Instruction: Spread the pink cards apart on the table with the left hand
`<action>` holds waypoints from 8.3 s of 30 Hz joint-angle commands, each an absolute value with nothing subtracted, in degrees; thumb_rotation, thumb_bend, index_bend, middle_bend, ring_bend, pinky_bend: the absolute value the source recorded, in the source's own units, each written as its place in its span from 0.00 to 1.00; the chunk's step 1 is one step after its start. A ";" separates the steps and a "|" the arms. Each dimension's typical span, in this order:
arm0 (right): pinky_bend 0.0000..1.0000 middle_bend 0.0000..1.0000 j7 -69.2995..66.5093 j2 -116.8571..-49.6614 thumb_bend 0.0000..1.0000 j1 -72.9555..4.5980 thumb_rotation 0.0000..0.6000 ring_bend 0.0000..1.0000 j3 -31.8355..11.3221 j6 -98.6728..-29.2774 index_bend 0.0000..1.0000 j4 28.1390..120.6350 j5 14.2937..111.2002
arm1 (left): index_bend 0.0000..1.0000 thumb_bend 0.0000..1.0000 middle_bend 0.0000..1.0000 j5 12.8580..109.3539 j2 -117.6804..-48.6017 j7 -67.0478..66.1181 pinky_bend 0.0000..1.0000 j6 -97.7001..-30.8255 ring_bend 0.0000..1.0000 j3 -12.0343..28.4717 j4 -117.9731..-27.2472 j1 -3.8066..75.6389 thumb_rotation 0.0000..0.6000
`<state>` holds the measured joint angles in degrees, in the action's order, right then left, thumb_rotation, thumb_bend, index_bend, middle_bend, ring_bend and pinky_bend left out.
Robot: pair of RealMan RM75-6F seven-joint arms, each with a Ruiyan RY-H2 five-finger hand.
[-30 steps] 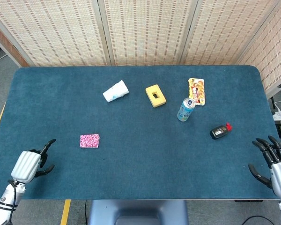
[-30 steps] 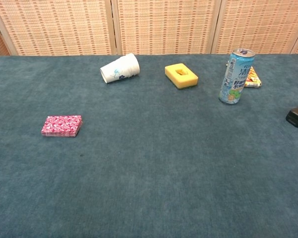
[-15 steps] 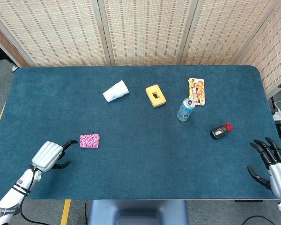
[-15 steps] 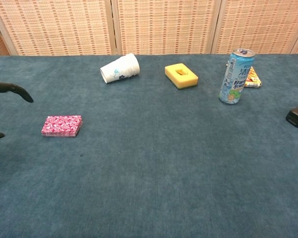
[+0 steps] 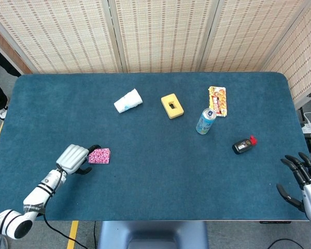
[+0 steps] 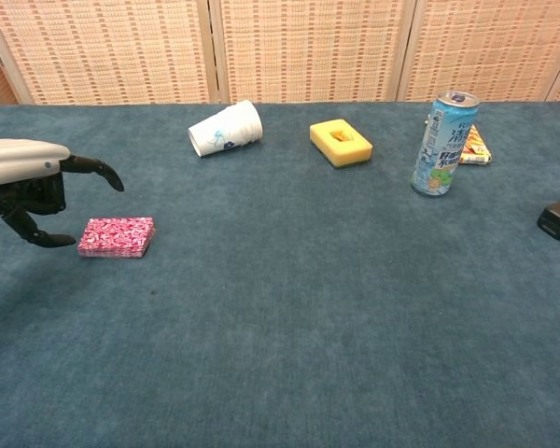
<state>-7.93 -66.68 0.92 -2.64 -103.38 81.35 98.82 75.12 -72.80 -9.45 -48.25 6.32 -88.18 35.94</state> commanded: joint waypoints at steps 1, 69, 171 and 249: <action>0.28 0.18 -8.04 -66.67 0.19 0.93 1.00 0.08 -2.63 -103.38 0.20 81.31 98.83 | 0.20 0.29 1.00 68.02 -75.42 -14.69 0.98 -46.98 1.00 7.49 -88.18 37.40 1.00; 0.28 0.18 -10.53 -66.12 0.19 1.31 1.00 0.08 -2.58 -104.36 0.21 80.60 99.09 | 0.23 0.30 1.00 22.57 -87.64 -41.42 0.98 -63.70 0.99 8.62 -92.23 47.59 1.00; 0.28 0.18 -11.42 -65.86 0.19 1.34 1.00 0.08 -2.69 -104.34 0.21 80.57 98.84 | 0.16 0.32 1.00 38.05 -87.57 -43.70 1.00 -66.83 1.00 7.52 -95.20 39.26 1.00; 0.28 0.18 -10.93 -65.68 0.19 1.07 1.00 0.08 -2.33 -103.70 0.21 80.78 99.13 | 0.61 0.31 1.00 43.40 -88.61 -43.17 1.00 -77.22 1.00 3.82 -95.89 35.07 1.00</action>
<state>-10.93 -65.67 1.07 -2.33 -103.70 80.78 99.13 42.73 -89.25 -43.66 -76.57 4.49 -95.42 35.82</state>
